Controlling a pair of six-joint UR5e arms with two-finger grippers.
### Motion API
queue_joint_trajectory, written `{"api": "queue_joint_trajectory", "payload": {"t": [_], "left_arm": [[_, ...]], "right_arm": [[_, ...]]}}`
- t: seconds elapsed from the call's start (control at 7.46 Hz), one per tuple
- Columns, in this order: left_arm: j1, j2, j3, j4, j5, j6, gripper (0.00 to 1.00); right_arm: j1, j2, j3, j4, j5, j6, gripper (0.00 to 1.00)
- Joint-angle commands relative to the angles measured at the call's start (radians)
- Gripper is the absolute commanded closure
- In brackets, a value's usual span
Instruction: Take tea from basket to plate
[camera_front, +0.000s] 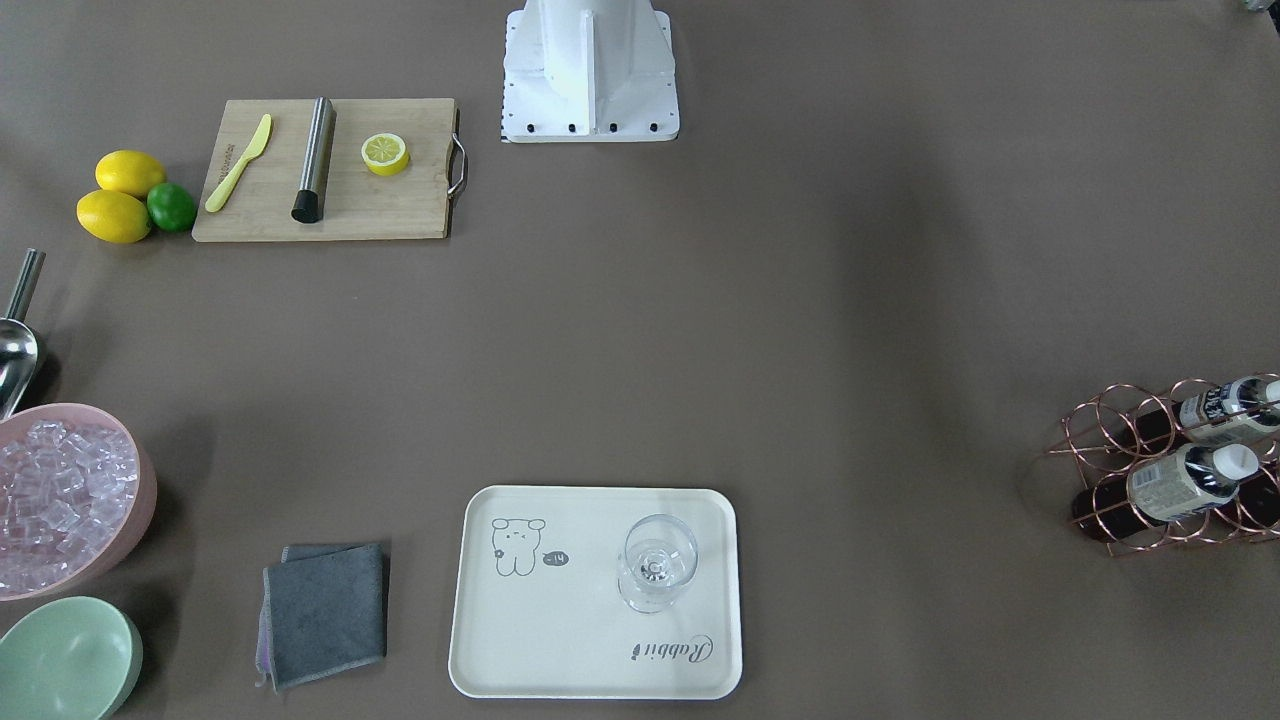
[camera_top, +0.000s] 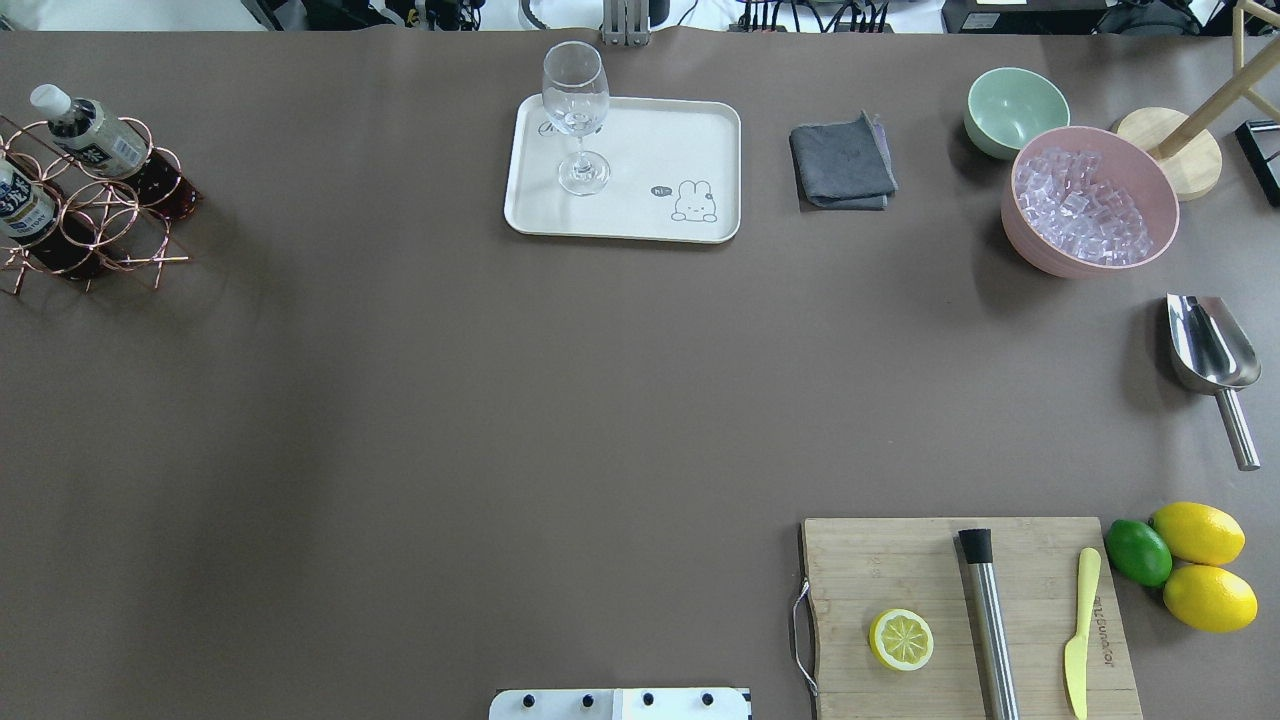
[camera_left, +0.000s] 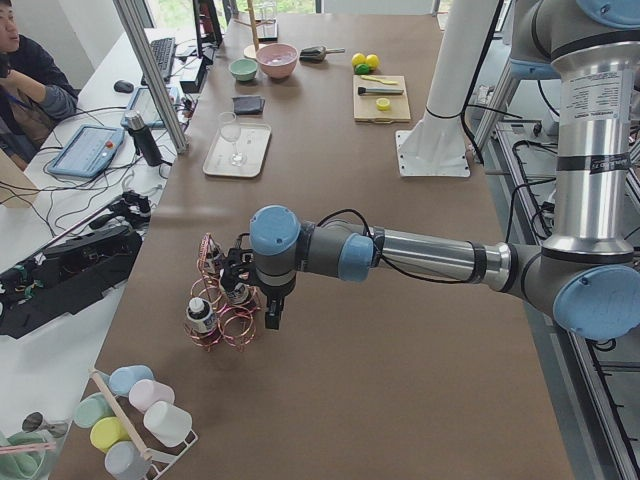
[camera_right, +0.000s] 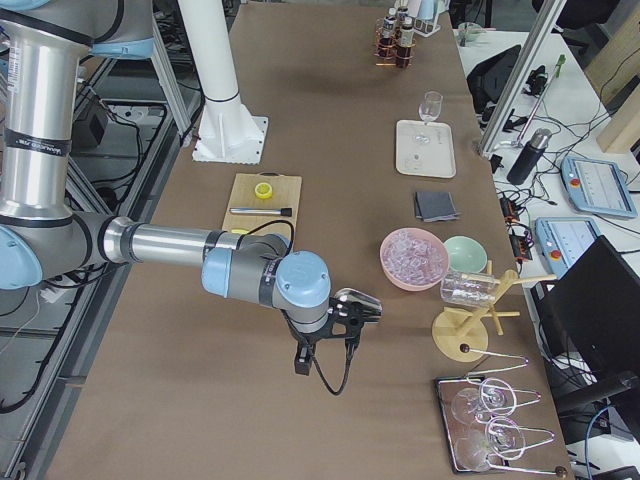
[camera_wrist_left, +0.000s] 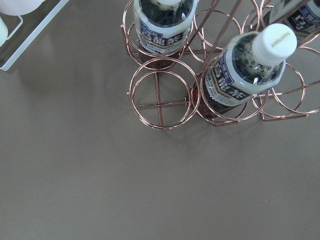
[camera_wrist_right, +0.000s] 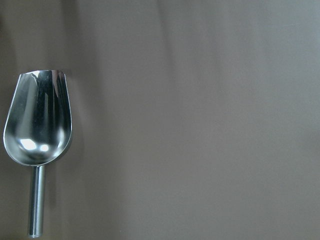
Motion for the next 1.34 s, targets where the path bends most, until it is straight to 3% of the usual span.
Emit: {"api": "queue_joint_trajectory", "payload": {"t": [0.0, 0.4, 0.8, 1.21], "left_arm": [[-0.007, 0.027, -0.063, -0.005, 0.000, 0.002, 0.02], [-0.005, -0.030, -0.069, -0.007, 0.001, 0.070, 0.02], [-0.009, -0.103, -0.040, 0.006, 0.013, 0.539, 0.02], [-0.042, -0.197, -0.034, 0.102, 0.015, 0.790, 0.02]], "right_arm": [[0.000, -0.002, 0.000, 0.000, 0.000, 0.000, 0.00], [0.002, -0.002, 0.000, 0.000, -0.001, -0.002, 0.00], [0.003, -0.002, 0.000, 0.000, -0.003, 0.000, 0.00], [0.003, 0.000, -0.001, 0.000, -0.006, 0.000, 0.00]]}}
